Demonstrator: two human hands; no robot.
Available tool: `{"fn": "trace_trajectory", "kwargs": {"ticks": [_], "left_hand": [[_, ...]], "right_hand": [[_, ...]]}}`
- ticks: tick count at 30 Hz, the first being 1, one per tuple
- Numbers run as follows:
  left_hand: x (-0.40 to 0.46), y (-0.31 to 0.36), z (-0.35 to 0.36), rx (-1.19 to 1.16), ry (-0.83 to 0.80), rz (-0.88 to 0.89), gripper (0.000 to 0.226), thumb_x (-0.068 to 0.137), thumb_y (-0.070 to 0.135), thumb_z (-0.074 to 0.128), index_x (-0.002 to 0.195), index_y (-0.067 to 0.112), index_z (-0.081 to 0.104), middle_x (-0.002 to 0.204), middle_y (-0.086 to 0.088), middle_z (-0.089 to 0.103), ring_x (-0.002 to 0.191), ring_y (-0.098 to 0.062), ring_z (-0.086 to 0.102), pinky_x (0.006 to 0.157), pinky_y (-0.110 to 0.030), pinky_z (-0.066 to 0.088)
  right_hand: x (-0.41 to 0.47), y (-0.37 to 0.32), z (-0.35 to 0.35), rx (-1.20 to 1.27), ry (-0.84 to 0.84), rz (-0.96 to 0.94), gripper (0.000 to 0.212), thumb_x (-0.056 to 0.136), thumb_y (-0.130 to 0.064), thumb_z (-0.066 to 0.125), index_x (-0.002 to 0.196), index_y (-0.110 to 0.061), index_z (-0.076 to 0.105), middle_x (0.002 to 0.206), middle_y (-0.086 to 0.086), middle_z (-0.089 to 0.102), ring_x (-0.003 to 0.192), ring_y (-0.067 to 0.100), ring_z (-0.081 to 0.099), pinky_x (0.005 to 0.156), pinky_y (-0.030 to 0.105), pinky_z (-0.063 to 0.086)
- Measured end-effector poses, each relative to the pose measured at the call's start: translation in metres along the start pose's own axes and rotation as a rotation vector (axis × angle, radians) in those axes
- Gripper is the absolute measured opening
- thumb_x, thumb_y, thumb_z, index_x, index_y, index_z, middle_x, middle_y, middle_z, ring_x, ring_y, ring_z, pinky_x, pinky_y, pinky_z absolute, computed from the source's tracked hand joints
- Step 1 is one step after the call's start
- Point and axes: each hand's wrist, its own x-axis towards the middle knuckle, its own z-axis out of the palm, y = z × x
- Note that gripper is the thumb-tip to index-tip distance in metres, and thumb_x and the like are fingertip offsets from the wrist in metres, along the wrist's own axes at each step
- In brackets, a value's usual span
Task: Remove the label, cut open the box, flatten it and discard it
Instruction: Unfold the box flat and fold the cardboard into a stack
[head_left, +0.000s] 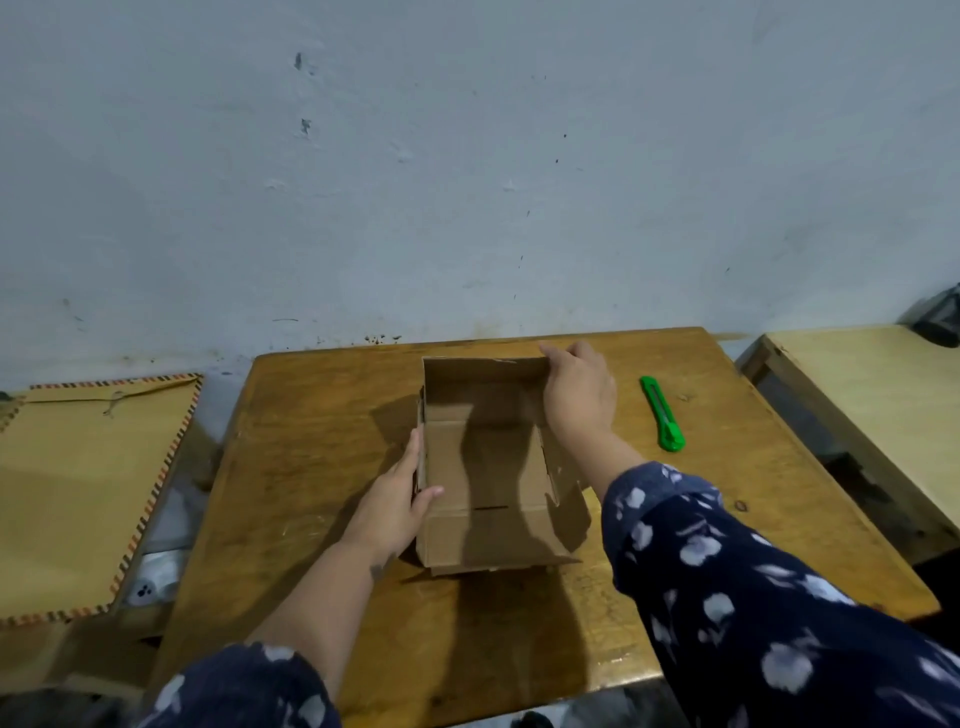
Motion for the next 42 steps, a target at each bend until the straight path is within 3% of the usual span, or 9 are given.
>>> {"fn": "trace_trajectory", "kwargs": {"ticks": [8, 14, 19, 23, 27, 31, 35, 38, 42], "left_hand": [[0.005, -0.006, 0.001, 0.026, 0.016, -0.049, 0.086, 0.093, 0.041, 0.053, 0.150, 0.034, -0.011, 0.155, 0.003, 0.030, 0.137, -0.014, 0.037, 0.108, -0.031, 0.035], [0.011, -0.009, 0.000, 0.161, 0.032, -0.152, 0.085, 0.089, 0.056, 0.043, 0.148, 0.034, -0.015, 0.155, 0.014, 0.020, 0.146, -0.025, 0.013, 0.118, -0.042, 0.020], [0.018, -0.019, 0.005, 0.248, 0.026, -0.153, 0.099, 0.072, 0.072, 0.030, 0.151, 0.022, -0.004, 0.159, 0.010, -0.001, 0.141, -0.001, -0.008, 0.119, -0.040, -0.003], [0.016, -0.021, 0.013, 0.253, 0.040, -0.188, 0.092, 0.084, 0.061, 0.045, 0.151, 0.022, -0.003, 0.160, 0.009, -0.002, 0.141, 0.000, -0.008, 0.120, -0.040, -0.004], [0.012, -0.019, 0.013, 0.276, 0.061, -0.228, 0.085, 0.089, 0.064, 0.038, 0.153, 0.022, 0.000, 0.160, 0.009, -0.001, 0.145, -0.005, -0.007, 0.119, -0.045, -0.007], [0.012, -0.013, 0.020, 0.259, 0.106, -0.308, 0.078, 0.091, 0.064, 0.031, 0.153, 0.023, 0.006, 0.161, 0.007, -0.001, 0.146, -0.008, -0.007, 0.118, -0.049, -0.008], [0.018, -0.006, 0.028, 0.317, 0.138, -0.377, 0.090, 0.084, 0.074, 0.034, 0.153, 0.021, 0.007, 0.161, 0.005, -0.004, 0.147, -0.011, -0.008, 0.117, -0.051, -0.007], [0.019, -0.001, 0.031, 0.363, 0.135, -0.415, 0.097, 0.081, 0.076, 0.038, 0.153, 0.019, 0.006, 0.161, 0.002, -0.005, 0.147, -0.014, -0.008, 0.117, -0.053, -0.005], [0.011, 0.003, 0.034, 0.398, 0.136, -0.386, 0.094, 0.083, 0.073, 0.036, 0.153, 0.018, 0.007, 0.162, 0.000, -0.001, 0.148, -0.015, -0.007, 0.118, -0.053, -0.004]], "right_hand": [[0.051, -0.005, 0.041, 0.250, 0.086, 0.186, 0.017, 0.098, -0.024, 0.044, 0.108, -0.022, 0.057, 0.100, 0.004, 0.069, 0.085, 0.026, 0.063, 0.068, 0.037, 0.052], [0.097, -0.002, 0.068, 0.429, -0.035, 0.100, 0.041, 0.097, -0.010, 0.044, 0.137, -0.017, 0.049, 0.130, 0.006, 0.060, 0.116, 0.024, 0.057, 0.093, 0.033, 0.047], [0.121, 0.008, 0.088, 0.533, -0.115, 0.274, 0.037, 0.096, -0.007, 0.047, 0.132, -0.014, 0.050, 0.117, 0.011, 0.064, 0.099, 0.026, 0.063, 0.075, 0.032, 0.048], [0.121, 0.013, 0.093, 0.514, -0.153, 0.262, 0.035, 0.095, -0.007, 0.050, 0.130, -0.009, 0.053, 0.116, 0.013, 0.065, 0.103, 0.029, 0.063, 0.075, 0.029, 0.047], [0.104, 0.012, 0.086, 0.468, -0.067, 0.150, 0.055, 0.092, -0.008, 0.055, 0.144, -0.013, 0.035, 0.141, 0.010, 0.046, 0.130, 0.026, 0.045, 0.104, 0.035, 0.040], [0.037, 0.013, 0.078, 0.111, 0.020, -0.058, 0.048, 0.092, -0.021, 0.052, 0.138, -0.019, 0.039, 0.145, 0.009, 0.038, 0.136, 0.026, 0.033, 0.111, 0.043, 0.026], [-0.035, 0.021, 0.071, -0.145, -0.276, -0.206, 0.047, 0.094, -0.036, 0.041, 0.140, -0.028, 0.035, 0.152, 0.006, 0.031, 0.144, 0.025, 0.020, 0.118, 0.052, 0.007], [-0.072, 0.030, 0.067, -0.241, -0.473, -0.222, 0.055, 0.096, -0.052, 0.023, 0.149, -0.038, 0.015, 0.161, 0.008, 0.002, 0.147, 0.030, -0.006, 0.112, 0.060, -0.014], [-0.104, 0.048, 0.065, -0.240, -0.548, -0.198, 0.059, 0.093, -0.060, 0.009, 0.147, -0.045, -0.009, 0.160, 0.003, -0.016, 0.145, 0.030, -0.020, 0.112, 0.061, -0.014]]}}
